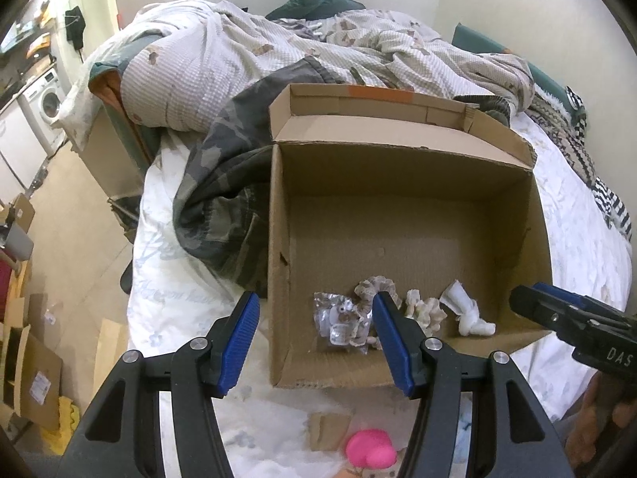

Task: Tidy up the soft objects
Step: 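Move both open tools back toward the pink duck and blue toy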

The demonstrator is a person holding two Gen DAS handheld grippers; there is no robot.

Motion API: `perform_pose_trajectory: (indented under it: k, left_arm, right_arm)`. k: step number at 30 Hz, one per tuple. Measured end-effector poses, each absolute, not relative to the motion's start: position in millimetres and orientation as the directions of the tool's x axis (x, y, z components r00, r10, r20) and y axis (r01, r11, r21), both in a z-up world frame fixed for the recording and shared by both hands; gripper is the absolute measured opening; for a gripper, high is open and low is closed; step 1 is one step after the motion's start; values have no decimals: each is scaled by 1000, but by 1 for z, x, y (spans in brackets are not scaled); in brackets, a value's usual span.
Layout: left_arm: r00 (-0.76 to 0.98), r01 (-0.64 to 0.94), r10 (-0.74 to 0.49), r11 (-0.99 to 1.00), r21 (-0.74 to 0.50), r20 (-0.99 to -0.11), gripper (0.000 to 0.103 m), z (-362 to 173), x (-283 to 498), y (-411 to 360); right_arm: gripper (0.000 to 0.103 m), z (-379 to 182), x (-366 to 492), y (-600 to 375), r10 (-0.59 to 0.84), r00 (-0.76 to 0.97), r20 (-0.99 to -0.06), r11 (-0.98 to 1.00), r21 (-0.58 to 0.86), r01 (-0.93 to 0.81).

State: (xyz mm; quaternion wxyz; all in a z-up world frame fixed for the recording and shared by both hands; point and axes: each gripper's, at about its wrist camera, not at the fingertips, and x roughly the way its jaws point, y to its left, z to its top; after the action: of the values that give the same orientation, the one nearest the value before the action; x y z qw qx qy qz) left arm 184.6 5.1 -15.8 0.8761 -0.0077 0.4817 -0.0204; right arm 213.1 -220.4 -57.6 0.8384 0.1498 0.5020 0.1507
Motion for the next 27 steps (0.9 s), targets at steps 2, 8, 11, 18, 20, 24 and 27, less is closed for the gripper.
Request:
perform_pose_trajectory:
  k: [2, 8, 11, 18, 20, 24, 27]
  left_arm:
    - [535, 23, -39, 999, -32, -844, 56, -15, 179, 6]
    - [528, 23, -33, 999, -25, -849, 56, -15, 160, 9]
    - [521, 23, -28, 1000, -19, -853, 56, -17, 150, 12]
    - [486, 14, -29, 1000, -26, -873, 56, -27, 129, 18]
    - [473, 14, -27, 1000, -23, -881, 56, -30, 124, 19]
    - [450, 26, -26, 1000, -16, -893, 56, -36, 115, 18]
    - [438, 28, -20, 1000, -9, -899, 56, -39, 108, 17]
  right_arm:
    - [78, -56, 210, -222, 400, 454, -796, 911, 400, -101]
    - [78, -50, 194, -224, 389, 464, -796, 916, 387, -105]
    - [78, -49, 185, -224, 385, 464, -798, 918, 380, -109]
    - [78, -51, 165, -226, 385, 457, -802, 920, 373, -120]
    - [78, -53, 160, -226, 384, 450, -806, 921, 369, -125]
    - [78, -58, 153, -226, 375, 430, -821, 926, 352, -134]
    - [78, -59, 148, -228, 380, 421, -823, 924, 354, -144]
